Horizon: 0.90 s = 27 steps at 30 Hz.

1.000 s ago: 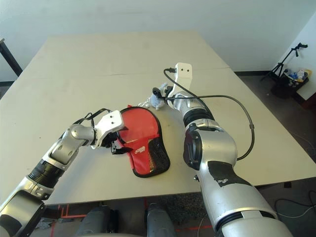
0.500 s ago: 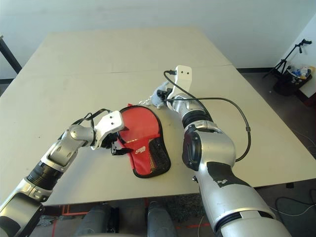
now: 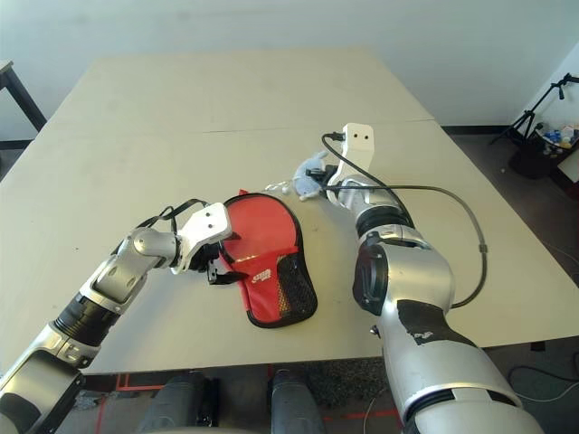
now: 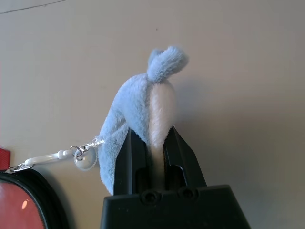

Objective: Store the ping-pong paddle in its case and zip it.

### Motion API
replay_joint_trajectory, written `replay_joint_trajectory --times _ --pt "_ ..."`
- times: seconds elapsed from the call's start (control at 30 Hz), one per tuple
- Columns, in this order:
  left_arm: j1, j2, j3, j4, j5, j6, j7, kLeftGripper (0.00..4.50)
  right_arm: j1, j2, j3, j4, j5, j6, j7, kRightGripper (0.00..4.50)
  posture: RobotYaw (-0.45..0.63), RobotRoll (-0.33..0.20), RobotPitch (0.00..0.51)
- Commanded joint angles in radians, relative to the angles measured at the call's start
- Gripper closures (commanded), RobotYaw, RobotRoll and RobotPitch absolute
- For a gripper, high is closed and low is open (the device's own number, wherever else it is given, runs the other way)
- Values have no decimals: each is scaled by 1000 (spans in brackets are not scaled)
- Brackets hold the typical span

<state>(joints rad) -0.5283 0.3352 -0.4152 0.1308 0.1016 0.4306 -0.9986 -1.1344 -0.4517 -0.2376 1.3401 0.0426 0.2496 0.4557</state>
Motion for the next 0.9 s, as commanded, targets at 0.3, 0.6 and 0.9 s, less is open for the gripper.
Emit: replay_joint_trajectory --times 0.3,0.6,0.9 --pt "10 -9 -68 103 21 -10 -10 0 67 -197 213 -81 -138 22 436 4377 -25 0 68" --pt "0 -16 -68 127 22 -26 -13 0 168 -353 348 -270 -144 -7 944 4381 -39 0 61" --pt "-8 -22 -70 144 25 -36 -13 0 395 -514 524 -675 117 56 1159 4383 -43 0 59"
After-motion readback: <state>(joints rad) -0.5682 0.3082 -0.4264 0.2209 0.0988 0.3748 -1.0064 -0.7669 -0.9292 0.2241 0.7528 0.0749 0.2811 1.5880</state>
